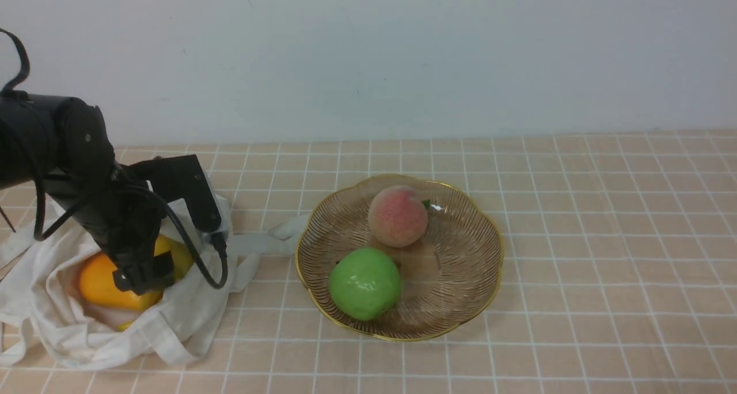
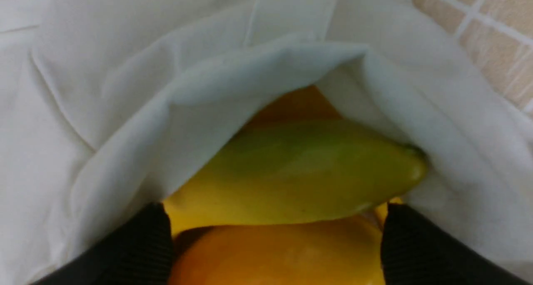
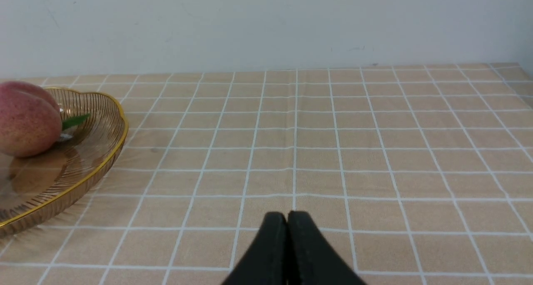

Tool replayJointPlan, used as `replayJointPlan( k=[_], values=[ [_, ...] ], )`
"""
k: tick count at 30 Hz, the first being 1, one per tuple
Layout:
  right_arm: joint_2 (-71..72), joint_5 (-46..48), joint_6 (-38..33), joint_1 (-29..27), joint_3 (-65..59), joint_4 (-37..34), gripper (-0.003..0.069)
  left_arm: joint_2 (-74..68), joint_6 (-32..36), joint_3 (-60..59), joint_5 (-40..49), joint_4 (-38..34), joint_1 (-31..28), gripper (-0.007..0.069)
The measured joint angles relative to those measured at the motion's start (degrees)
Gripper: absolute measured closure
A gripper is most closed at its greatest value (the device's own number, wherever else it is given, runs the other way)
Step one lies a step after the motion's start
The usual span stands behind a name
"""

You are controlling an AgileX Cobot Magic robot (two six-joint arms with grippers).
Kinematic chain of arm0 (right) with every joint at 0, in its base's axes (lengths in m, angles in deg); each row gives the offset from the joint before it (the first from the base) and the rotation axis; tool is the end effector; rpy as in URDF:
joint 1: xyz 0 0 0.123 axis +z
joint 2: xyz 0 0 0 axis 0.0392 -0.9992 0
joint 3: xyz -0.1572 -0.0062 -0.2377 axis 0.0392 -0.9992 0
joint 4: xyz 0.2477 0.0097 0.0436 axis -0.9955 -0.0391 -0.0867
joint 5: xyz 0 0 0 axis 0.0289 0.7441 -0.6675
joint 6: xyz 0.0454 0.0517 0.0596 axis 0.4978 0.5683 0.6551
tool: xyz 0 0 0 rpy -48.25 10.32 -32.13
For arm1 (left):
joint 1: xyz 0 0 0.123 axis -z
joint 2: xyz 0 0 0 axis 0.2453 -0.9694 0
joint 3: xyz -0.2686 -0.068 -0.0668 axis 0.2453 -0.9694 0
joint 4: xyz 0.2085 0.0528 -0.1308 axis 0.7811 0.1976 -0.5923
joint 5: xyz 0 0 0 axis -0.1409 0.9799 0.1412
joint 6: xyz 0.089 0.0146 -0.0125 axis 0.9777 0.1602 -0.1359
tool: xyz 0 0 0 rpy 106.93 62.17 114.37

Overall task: Take the fruit out of the bag on the brown coffee tablecloth and place them on the plate.
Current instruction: 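Reach into the white bag and grasp the banana with the left gripper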

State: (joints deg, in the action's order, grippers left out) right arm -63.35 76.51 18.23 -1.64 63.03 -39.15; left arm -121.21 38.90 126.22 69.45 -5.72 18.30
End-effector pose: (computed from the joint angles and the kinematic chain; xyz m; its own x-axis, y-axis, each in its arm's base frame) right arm 0.0522 -0.0012 0.1727 -0.2904 0.0195 -0.9567 0.0138 0.9998 0.0162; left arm 0.3398 -0.0198 0.1966 -0.4131 0.9039 -0.1109 0.8547 0.4269 0.2954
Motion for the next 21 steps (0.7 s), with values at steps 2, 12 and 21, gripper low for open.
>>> replayJointPlan(
  k=[2,12,21],
  values=[
    [0.0,0.0,0.0,0.0,0.0,0.0,0.0676,-0.61,0.0,0.0,-0.78,1.42,0.0,0.0058],
    [0.0,0.0,0.0,0.0,0.0,0.0,0.0676,-1.33,0.0,0.0,-1.36,-4.97,0.0,0.0594],
    [0.0,0.0,0.0,0.0,0.0,0.0,0.0676,1.32,0.13,0.0,3.9,-7.17,0.12,0.0632]
  ],
)
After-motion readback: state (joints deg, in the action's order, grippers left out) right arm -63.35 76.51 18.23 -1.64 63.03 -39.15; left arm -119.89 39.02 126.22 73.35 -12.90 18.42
